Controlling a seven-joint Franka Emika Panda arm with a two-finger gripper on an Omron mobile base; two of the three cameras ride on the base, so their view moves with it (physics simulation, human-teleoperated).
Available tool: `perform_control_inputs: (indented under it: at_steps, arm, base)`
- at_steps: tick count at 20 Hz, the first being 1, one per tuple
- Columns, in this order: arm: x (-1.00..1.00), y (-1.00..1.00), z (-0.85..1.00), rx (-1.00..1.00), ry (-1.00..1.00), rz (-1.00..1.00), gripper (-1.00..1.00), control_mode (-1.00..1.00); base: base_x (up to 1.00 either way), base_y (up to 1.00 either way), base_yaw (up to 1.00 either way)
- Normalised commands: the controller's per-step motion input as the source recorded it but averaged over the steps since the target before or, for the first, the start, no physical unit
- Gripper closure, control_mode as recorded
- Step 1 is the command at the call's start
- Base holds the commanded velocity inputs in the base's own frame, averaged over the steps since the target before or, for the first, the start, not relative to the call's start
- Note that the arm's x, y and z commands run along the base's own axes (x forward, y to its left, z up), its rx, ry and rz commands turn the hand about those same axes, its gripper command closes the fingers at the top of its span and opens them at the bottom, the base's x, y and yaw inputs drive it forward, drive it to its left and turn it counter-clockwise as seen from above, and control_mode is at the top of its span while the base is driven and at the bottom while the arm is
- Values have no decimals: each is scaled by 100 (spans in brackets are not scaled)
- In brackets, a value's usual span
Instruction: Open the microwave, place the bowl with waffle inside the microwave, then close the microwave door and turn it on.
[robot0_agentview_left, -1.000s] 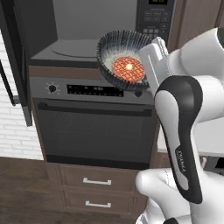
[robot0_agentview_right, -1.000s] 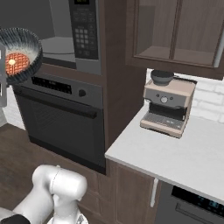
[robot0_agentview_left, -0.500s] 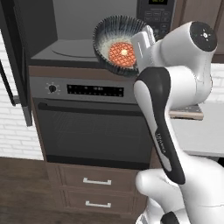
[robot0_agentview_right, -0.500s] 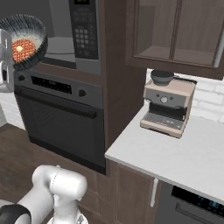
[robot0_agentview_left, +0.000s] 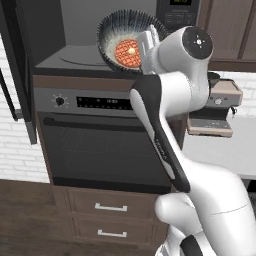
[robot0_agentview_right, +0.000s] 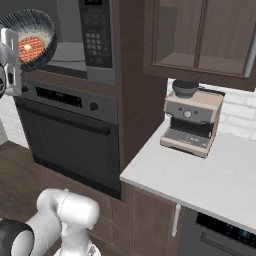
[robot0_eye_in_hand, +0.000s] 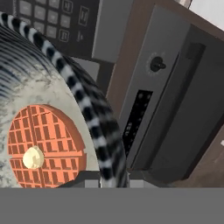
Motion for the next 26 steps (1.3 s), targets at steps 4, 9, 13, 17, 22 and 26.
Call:
perform_control_inputs:
  at_steps: [4, 9, 13, 17, 22, 26]
  arm:
    - [57, 33, 49, 0, 0, 0, 100, -100]
    - [58, 2, 23, 0, 3, -8, 100, -100]
    - [45, 0, -1, 0, 9, -11, 100, -100]
    - [43, 0, 0, 0, 5, -10, 100, -100]
    - [47, 0, -4, 0, 6, -8, 100, -100]
    - [33, 0, -12, 0, 5, -5, 100, -100]
  base:
    - [0, 0, 0]
    - [0, 0, 0]
    - [0, 0, 0]
    - [0, 0, 0]
    - [0, 0, 0]
    - [0, 0, 0]
